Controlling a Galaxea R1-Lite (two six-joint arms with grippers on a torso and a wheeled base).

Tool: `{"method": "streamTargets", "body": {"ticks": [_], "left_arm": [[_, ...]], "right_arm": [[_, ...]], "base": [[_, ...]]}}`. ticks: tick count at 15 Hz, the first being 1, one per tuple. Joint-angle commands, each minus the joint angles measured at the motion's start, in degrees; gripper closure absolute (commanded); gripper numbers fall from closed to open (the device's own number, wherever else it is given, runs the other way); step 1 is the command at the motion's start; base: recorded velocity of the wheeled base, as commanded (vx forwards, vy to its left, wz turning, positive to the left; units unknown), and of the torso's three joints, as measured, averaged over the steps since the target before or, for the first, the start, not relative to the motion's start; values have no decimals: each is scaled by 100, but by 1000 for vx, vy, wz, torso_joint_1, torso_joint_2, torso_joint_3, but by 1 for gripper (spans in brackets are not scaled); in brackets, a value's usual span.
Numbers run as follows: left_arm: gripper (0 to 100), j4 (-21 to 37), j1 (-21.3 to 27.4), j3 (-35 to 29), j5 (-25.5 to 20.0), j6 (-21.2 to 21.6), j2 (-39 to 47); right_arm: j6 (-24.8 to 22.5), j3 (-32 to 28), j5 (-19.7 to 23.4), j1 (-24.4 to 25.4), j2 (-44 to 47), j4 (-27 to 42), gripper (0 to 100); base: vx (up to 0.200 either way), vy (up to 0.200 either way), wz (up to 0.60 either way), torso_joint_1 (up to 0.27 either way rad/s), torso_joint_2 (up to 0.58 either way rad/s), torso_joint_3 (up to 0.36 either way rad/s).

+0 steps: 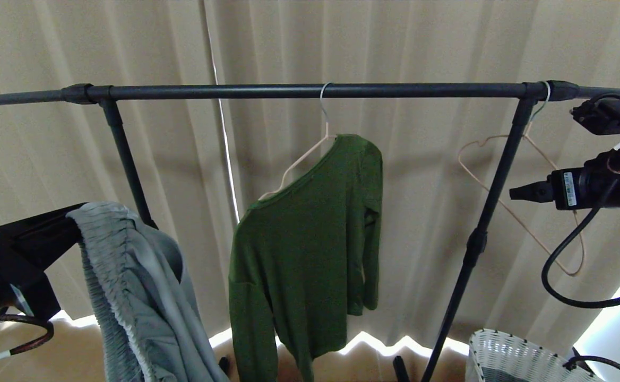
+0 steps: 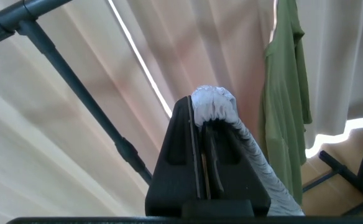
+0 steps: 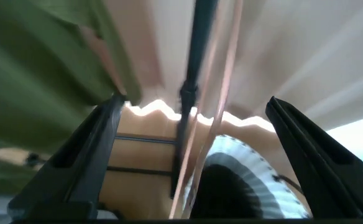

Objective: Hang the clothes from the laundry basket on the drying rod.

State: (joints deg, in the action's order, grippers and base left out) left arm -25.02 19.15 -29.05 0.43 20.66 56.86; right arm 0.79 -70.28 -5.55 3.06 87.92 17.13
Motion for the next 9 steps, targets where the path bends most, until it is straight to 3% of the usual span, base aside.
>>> {"method": "streamTargets", "body": {"ticks": [1,9], "left_arm": [[100,-3,1,40,1,-1,10],[100,-3,1,93,1,-1,-17]], "right_arm": [[0,-3,-25,81,85,-8,0],[0,5,-87,63,235,-60,0]], "base": [[0,0,0,0,0,0],[0,0,0,0,0,0]]}}
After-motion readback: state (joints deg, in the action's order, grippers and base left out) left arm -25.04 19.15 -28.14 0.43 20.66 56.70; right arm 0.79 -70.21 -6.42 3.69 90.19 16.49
